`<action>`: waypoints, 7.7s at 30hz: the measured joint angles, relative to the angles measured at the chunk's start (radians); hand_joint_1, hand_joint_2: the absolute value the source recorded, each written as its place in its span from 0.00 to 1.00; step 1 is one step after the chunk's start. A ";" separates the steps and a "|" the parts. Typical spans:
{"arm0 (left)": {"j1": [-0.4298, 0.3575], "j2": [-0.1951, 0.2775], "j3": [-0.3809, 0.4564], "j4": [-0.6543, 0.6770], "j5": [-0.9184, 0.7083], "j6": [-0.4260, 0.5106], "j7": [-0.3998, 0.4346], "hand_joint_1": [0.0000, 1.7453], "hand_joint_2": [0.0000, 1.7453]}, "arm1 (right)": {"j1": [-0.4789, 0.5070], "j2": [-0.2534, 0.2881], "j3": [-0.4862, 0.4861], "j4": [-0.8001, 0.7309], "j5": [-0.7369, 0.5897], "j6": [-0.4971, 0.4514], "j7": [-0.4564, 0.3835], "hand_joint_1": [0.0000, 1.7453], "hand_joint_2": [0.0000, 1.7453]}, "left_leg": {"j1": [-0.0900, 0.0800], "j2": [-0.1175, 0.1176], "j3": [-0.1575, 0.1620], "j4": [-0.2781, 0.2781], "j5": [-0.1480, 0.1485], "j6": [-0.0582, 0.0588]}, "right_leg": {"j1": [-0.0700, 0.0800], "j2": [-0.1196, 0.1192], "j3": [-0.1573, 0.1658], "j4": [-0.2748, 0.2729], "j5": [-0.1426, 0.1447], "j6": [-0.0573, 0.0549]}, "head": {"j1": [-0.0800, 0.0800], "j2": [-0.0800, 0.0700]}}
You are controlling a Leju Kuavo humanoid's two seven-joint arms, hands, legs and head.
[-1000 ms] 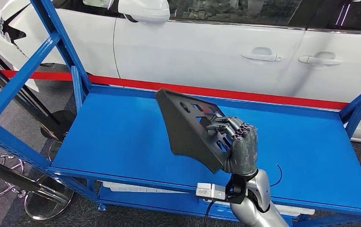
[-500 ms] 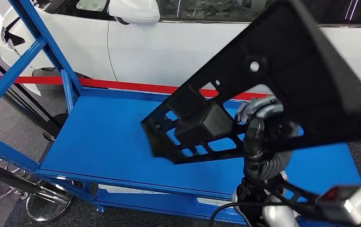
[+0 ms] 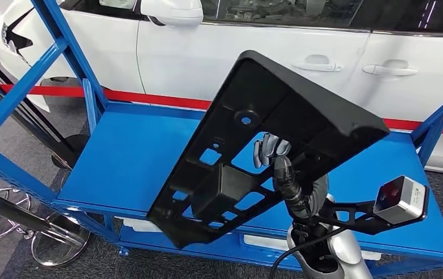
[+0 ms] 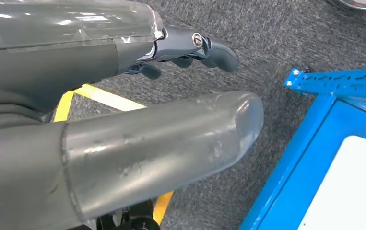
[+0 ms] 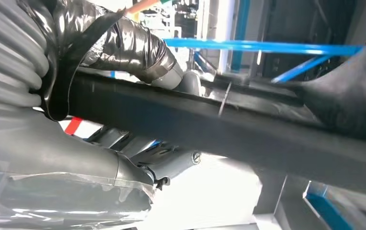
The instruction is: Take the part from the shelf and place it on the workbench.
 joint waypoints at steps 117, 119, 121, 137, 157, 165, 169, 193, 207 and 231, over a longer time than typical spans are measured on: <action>-0.022 0.017 0.007 0.000 -0.214 0.049 0.175 0.00 0.00 | 0.063 -0.005 0.028 -0.201 0.428 -0.040 -0.288 0.91 1.00 | -0.004 0.010 0.074 -0.016 -0.050 0.005 | 0.014 -0.004 -0.112 0.052 -0.016 -0.002 | 0.000 0.000; -0.022 0.016 0.010 0.000 -0.212 0.049 0.175 0.00 0.00 | 0.064 -0.009 0.028 -0.199 0.424 -0.037 -0.288 0.91 1.00 | -0.006 0.012 0.046 -0.010 -0.033 0.006 | 0.014 -0.004 -0.132 0.163 -0.062 0.002 | 0.000 0.000; -0.021 0.015 0.011 0.000 -0.211 0.051 0.177 0.00 0.00 | 0.066 -0.014 0.028 -0.195 0.414 -0.035 -0.288 0.91 1.00 | -0.007 0.013 0.019 0.001 -0.020 0.004 | 0.014 -0.004 -0.096 0.161 -0.026 -0.001 | 0.000 0.000; 0.003 -0.016 0.023 0.000 -0.246 0.108 0.293 0.00 0.00 | 0.153 -0.053 -0.142 -0.182 0.391 0.125 -0.283 0.91 1.00 | -0.006 0.005 -0.056 0.279 -0.137 -0.048 | 0.024 -0.012 -0.023 -0.111 0.096 -0.066 | 0.000 0.000; -0.006 0.000 0.029 0.000 -0.309 0.119 0.271 0.00 0.00 | 0.205 -0.044 -0.176 -0.208 0.463 0.080 -0.288 0.91 1.00 | -0.014 0.087 0.058 -0.006 -0.046 -0.011 | 0.016 -0.069 0.050 -0.101 0.043 -0.013 | 0.000 0.000; -0.006 0.005 0.029 0.000 -0.318 0.122 0.263 0.00 0.00 | 0.206 -0.042 -0.176 -0.219 0.459 0.074 -0.288 0.91 1.00 | -0.006 0.015 -0.029 0.201 -0.177 -0.048 | 0.021 -0.006 0.021 -0.119 0.068 -0.072 | -0.001 0.000; -0.005 0.011 0.029 0.000 -0.326 0.120 0.259 0.00 0.00 | 0.208 -0.037 -0.176 -0.219 0.467 0.058 -0.288 0.91 1.00 | -0.010 0.001 -0.051 0.266 -0.159 -0.034 | 0.033 0.043 0.005 -0.109 0.077 -0.076 | -0.001 0.000; -0.022 0.021 0.029 -0.001 -0.372 0.140 0.271 0.00 0.00 | 0.280 0.097 -0.241 -0.285 0.291 0.293 -0.288 0.91 1.00 | -0.002 0.106 0.083 -0.004 -0.078 -0.050 | 0.006 -0.026 0.000 -0.109 0.076 -0.039 | 0.000 0.000; -0.015 -0.012 0.037 0.000 -0.368 0.148 0.251 0.00 0.00 | 0.306 0.094 -0.040 -0.187 0.289 0.194 -0.288 0.91 1.00 | 0.006 -0.072 0.062 0.011 -0.073 -0.031 | 0.008 0.133 -0.033 -0.097 0.100 -0.027 | 0.000 0.000; -0.013 -0.057 0.056 0.000 -0.364 0.179 0.269 0.00 0.00 | 0.318 0.038 -0.014 -0.193 0.262 0.157 -0.288 0.91 1.00 | -0.006 0.008 -0.054 0.275 -0.192 -0.041 | 0.019 0.041 0.004 -0.119 0.080 -0.063 | 0.000 0.000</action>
